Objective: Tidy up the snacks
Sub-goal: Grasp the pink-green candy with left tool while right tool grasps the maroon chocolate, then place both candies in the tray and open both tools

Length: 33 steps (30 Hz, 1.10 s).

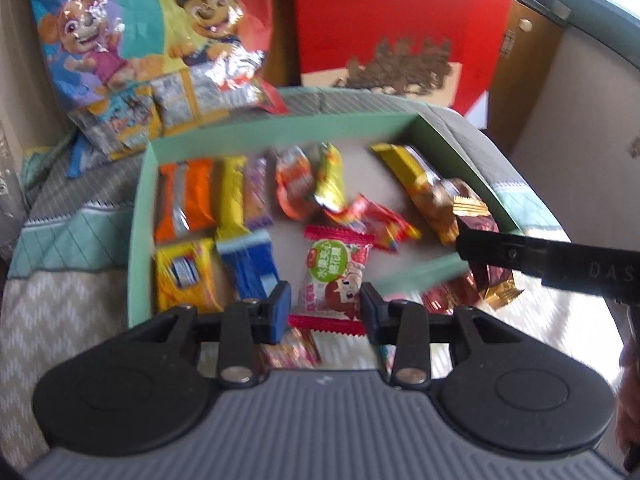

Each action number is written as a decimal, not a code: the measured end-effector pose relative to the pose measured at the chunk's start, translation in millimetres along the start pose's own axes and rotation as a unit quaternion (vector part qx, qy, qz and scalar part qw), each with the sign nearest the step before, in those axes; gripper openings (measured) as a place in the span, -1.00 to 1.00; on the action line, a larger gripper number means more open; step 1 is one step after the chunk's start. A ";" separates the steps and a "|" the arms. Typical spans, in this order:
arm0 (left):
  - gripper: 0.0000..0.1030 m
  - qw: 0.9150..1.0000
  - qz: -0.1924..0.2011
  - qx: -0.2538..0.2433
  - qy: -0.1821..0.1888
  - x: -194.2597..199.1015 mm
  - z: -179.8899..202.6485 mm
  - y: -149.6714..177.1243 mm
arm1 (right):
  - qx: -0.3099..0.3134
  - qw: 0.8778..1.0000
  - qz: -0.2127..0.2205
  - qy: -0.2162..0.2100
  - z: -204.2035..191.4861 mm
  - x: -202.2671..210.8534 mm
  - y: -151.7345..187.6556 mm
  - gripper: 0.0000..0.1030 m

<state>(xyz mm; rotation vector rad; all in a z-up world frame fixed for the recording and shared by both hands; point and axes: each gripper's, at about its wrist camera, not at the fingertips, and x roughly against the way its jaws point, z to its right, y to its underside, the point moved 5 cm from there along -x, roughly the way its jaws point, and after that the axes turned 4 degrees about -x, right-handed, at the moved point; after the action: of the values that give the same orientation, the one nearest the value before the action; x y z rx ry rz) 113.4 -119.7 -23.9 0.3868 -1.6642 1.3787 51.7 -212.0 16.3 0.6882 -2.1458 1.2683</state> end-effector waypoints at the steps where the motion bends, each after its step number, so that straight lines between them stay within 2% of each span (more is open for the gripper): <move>1: -0.29 1.000 -0.001 0.002 -0.003 -3.9 -3.0 -4.0 | 0.000 1.000 0.001 -0.001 -2.2 -6.6 -4.3 -0.29; 5: -0.29 1.000 -0.007 0.008 -0.012 -21.9 -11.7 -17.2 | -0.002 1.000 0.002 -0.006 -7.1 -31.4 -16.8 -0.29; 14: -0.29 1.000 -0.021 0.017 -0.013 -51.0 -18.4 -26.7 | -0.003 1.000 -0.019 0.005 -4.1 -68.9 -17.8 -0.28; 15: -0.28 1.000 -0.022 0.016 -0.013 -53.7 -18.4 -27.6 | -0.004 1.000 -0.020 0.005 -3.8 -71.3 -18.4 -0.23; 16: -0.27 1.000 -0.022 0.015 -0.015 -55.9 -18.2 -28.4 | -0.006 1.000 -0.021 0.006 -3.8 -72.8 -18.7 -0.10; 18: 0.13 0.999 -0.021 0.015 -0.024 -58.3 -19.0 -28.7 | -0.012 1.000 -0.019 0.007 -3.1 -72.6 -20.1 0.33; 19: 0.68 0.999 -0.020 0.017 -0.035 -59.1 -20.4 -27.8 | -0.013 1.000 -0.014 0.010 -3.1 -70.7 -21.0 0.67; 20: 0.87 0.999 -0.016 0.019 -0.046 -58.6 -21.9 -27.0 | -0.011 1.000 -0.005 0.012 -3.9 -67.1 -21.9 0.90; 21: 1.00 0.998 -0.010 0.019 -0.056 -57.1 -23.3 -26.3 | -0.008 1.000 0.002 0.015 -5.0 -63.7 -22.6 0.97; 23: 1.00 0.998 -0.012 0.018 -0.061 -56.7 -24.2 -24.2 | -0.002 1.000 0.010 0.022 -6.4 -59.2 -23.0 1.00; 33: 1.00 0.998 -0.020 0.023 -0.057 -43.8 -20.3 -14.1 | -0.017 0.999 -0.003 0.031 0.9 -43.5 -11.5 1.00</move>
<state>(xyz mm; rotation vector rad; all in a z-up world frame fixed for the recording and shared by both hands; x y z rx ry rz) 156.0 -119.1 -50.7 0.5300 -1.7107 1.3895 90.4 -211.2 -6.5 0.6342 -2.1087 1.2311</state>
